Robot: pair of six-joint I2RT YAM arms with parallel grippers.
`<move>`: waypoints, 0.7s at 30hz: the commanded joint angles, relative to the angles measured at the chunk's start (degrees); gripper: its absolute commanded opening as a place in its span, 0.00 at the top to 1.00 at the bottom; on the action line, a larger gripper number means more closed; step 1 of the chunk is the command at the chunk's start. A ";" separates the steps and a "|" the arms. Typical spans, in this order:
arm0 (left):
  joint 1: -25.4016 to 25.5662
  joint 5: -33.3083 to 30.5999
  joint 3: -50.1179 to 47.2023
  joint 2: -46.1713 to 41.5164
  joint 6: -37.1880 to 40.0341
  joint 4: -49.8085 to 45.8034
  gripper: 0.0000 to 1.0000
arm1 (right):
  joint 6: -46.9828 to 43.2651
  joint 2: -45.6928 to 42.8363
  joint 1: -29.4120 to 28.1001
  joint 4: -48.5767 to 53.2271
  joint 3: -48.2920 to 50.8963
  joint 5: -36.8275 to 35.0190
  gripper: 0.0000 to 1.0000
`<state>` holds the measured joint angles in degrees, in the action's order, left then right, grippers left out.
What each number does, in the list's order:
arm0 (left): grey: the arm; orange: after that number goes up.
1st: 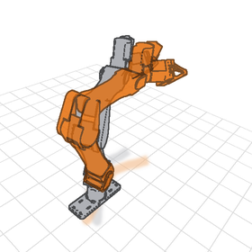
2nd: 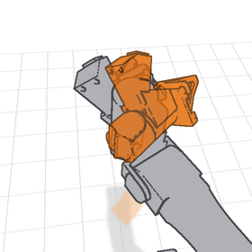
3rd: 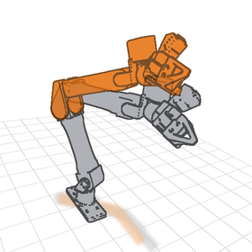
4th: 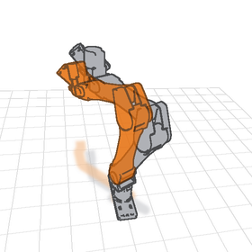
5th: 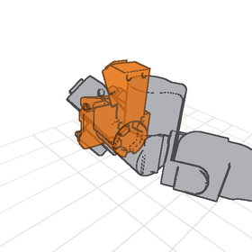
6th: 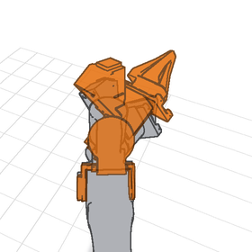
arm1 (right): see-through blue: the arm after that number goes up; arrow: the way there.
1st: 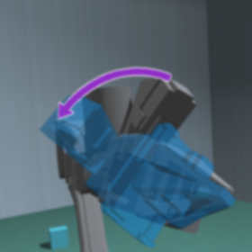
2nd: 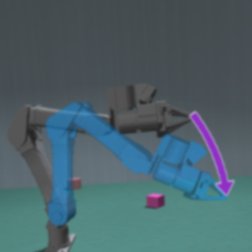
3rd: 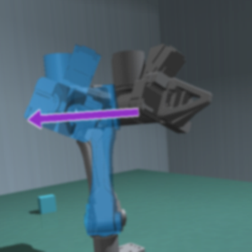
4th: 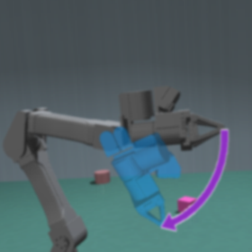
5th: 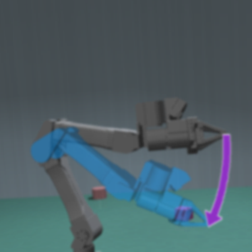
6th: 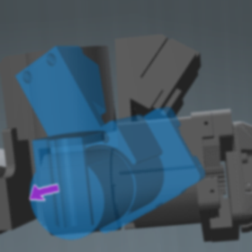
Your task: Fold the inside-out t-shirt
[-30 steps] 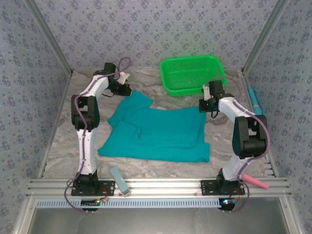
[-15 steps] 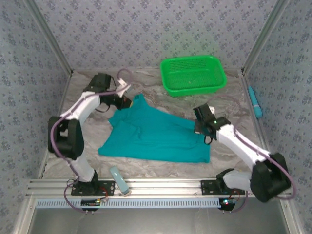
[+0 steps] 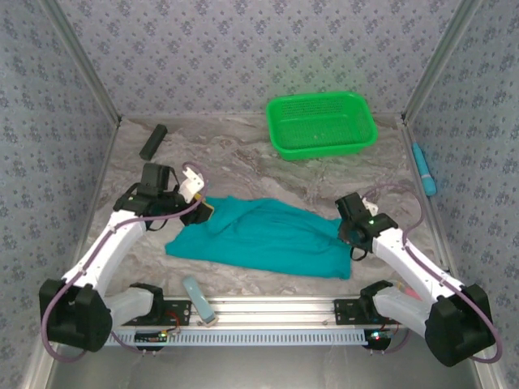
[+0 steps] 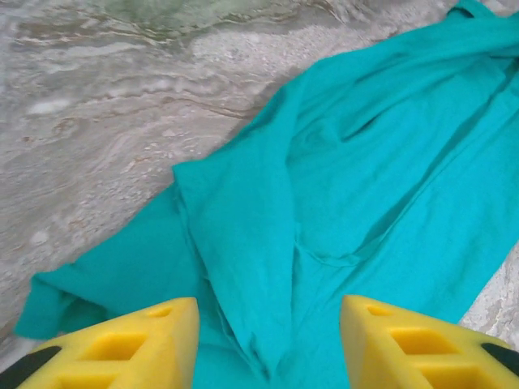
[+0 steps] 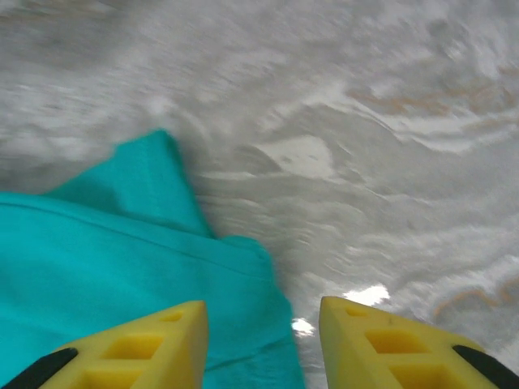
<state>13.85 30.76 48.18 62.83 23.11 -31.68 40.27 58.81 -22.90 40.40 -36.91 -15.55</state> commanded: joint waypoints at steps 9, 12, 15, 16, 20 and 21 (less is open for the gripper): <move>-7.05 -9.87 3.43 7.64 -41.26 3.17 0.16 | -61.24 27.71 -15.33 -32.96 -20.01 27.16 0.46; -7.65 -3.22 8.33 19.11 -47.00 1.59 0.40 | -71.40 40.01 -15.58 -28.84 -31.99 32.28 0.44; -7.57 -3.75 11.16 25.38 -51.76 0.29 0.41 | -73.80 50.80 -14.93 -22.97 -44.75 36.67 0.42; -7.61 -4.32 12.11 26.65 -52.51 0.03 0.41 | -74.19 53.82 -14.89 -20.32 -48.76 38.52 0.41; -7.60 -3.58 15.05 30.17 -54.86 0.21 0.41 | -77.19 63.22 -15.77 -10.45 -60.39 44.11 0.38; -7.52 -3.47 15.97 31.22 -55.07 -0.55 0.41 | -77.48 65.10 -16.01 -8.45 -62.62 45.16 0.38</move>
<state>6.22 25.43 60.36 92.92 -27.55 -30.87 -31.64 120.25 -38.24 21.52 -94.00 22.63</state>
